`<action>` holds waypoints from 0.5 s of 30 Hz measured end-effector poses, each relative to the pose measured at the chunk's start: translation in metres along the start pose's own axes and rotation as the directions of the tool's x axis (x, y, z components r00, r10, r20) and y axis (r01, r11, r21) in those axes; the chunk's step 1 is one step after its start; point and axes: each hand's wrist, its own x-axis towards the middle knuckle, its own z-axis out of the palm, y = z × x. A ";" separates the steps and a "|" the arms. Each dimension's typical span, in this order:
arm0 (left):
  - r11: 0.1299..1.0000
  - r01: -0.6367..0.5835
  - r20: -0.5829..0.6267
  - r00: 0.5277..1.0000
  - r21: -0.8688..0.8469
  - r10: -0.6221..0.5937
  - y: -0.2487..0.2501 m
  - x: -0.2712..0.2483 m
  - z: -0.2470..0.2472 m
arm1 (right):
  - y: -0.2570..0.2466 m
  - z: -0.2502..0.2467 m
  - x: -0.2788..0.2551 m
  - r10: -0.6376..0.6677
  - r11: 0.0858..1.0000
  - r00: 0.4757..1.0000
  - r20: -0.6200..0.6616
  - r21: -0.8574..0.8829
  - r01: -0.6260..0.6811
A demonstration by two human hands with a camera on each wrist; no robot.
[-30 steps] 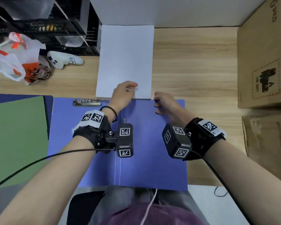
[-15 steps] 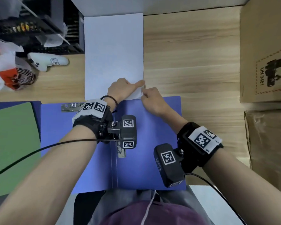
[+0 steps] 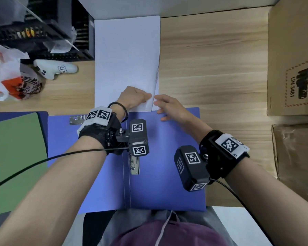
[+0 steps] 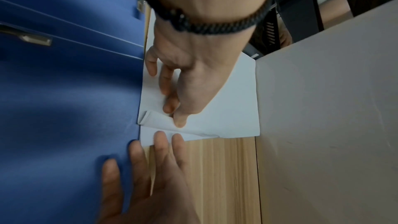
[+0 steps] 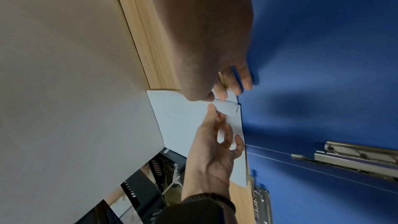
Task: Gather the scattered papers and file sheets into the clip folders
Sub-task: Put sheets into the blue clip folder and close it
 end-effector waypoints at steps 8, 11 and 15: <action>0.997 -0.075 -0.040 0.997 -0.031 0.073 -0.010 -0.001 0.007 | 0.001 -0.010 0.010 0.002 0.998 0.999 -0.047 0.065 0.001; 0.992 -0.122 -0.091 0.988 0.024 0.124 -0.013 -0.005 0.009 | -0.004 -0.008 0.014 -0.014 0.998 0.996 -0.086 0.065 0.020; 0.986 -0.162 -0.109 0.980 0.032 0.165 -0.016 -0.009 0.006 | -0.015 -0.002 0.019 -0.027 0.995 0.996 -0.089 0.092 0.035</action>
